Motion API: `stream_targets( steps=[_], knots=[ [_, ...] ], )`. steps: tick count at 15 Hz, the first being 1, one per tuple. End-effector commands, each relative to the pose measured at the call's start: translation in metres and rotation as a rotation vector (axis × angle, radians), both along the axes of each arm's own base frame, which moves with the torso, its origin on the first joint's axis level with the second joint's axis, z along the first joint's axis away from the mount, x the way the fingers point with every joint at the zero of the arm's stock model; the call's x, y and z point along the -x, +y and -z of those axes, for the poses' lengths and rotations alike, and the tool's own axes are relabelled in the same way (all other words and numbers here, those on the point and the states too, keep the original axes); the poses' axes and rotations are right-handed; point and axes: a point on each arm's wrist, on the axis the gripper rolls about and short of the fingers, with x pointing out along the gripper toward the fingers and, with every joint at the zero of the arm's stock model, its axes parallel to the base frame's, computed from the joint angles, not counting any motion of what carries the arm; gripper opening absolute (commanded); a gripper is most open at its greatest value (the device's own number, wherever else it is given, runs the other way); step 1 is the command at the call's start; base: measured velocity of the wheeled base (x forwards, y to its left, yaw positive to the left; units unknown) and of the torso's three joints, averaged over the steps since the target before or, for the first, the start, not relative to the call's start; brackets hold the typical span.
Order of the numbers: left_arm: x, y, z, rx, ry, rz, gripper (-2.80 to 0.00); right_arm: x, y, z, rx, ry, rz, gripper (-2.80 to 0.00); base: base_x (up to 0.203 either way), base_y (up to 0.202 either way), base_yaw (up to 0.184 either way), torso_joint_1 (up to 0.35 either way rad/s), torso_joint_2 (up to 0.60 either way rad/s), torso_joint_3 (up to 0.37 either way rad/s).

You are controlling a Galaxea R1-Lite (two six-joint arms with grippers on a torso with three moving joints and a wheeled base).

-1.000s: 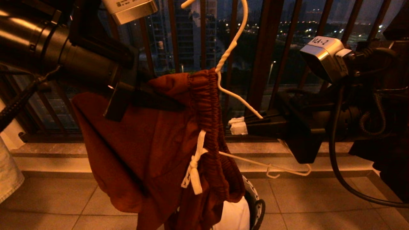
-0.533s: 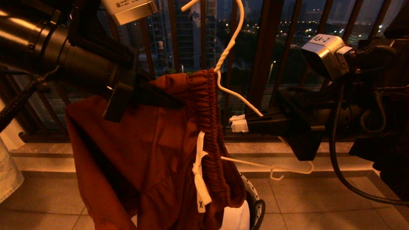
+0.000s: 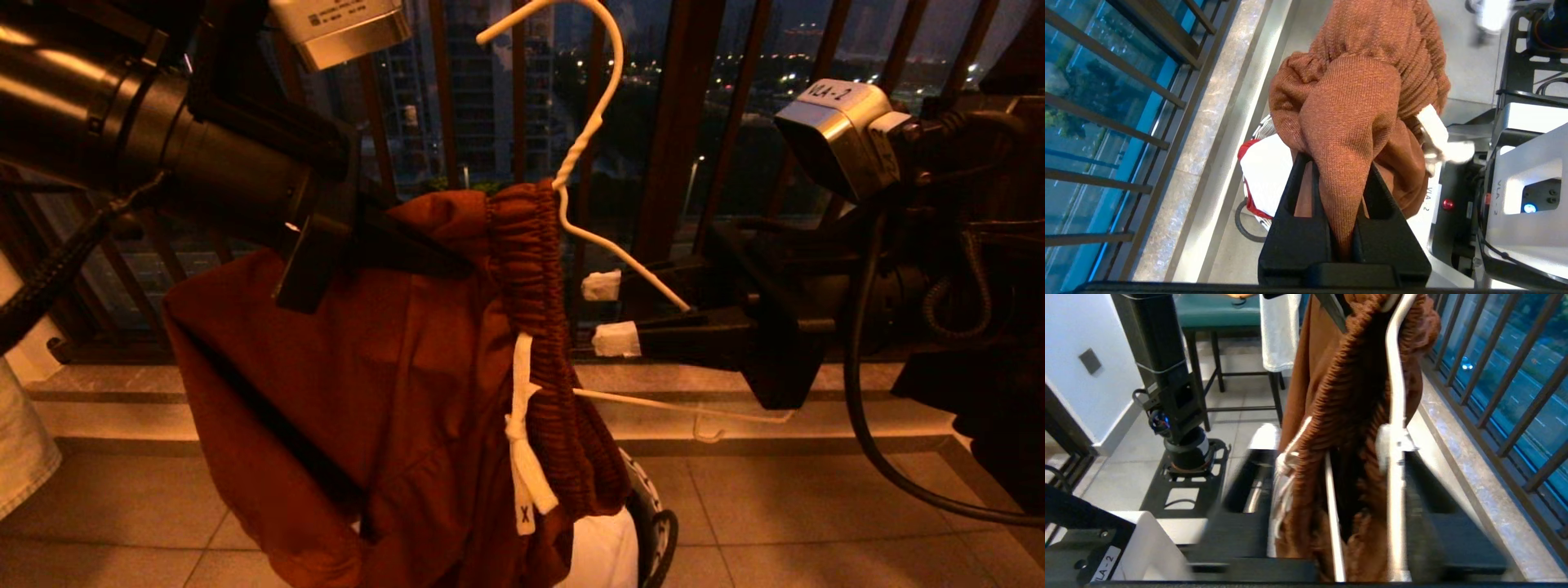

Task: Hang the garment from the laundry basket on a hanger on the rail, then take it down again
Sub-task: Hang the clothes on the clothes rack

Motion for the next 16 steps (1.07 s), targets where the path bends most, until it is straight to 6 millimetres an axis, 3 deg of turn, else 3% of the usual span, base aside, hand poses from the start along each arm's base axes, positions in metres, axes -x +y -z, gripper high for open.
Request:
stream_targets(
  steps=[1,9,14,16],
  knots=[
    [0.001,0.0,0.0,-0.001,-0.002,0.004,-2.8,-0.001,0.001,0.0,0.001,0.001,-0.004,0.0,0.0,0.0,0.0,0.0,0.0,0.0],
    [0.004,0.002,-0.003,0.006,-0.009,0.003,-2.8,-0.019,-0.005,-0.005,-0.009,0.018,0.1,0.0,0.0,0.0,0.0,0.0,0.0,0.0],
    [0.005,0.003,-0.004,0.011,-0.004,-0.003,-2.8,-0.029,-0.021,-0.019,-0.04,0.017,0.187,0.0,0.0,0.0,0.0,0.0,0.0,0.0],
    [0.004,0.004,-0.004,0.013,0.002,-0.011,-2.8,-0.021,-0.033,-0.028,-0.043,0.012,0.217,0.0,0.0,0.0,0.0,0.0,0.0,0.0]
  ],
)
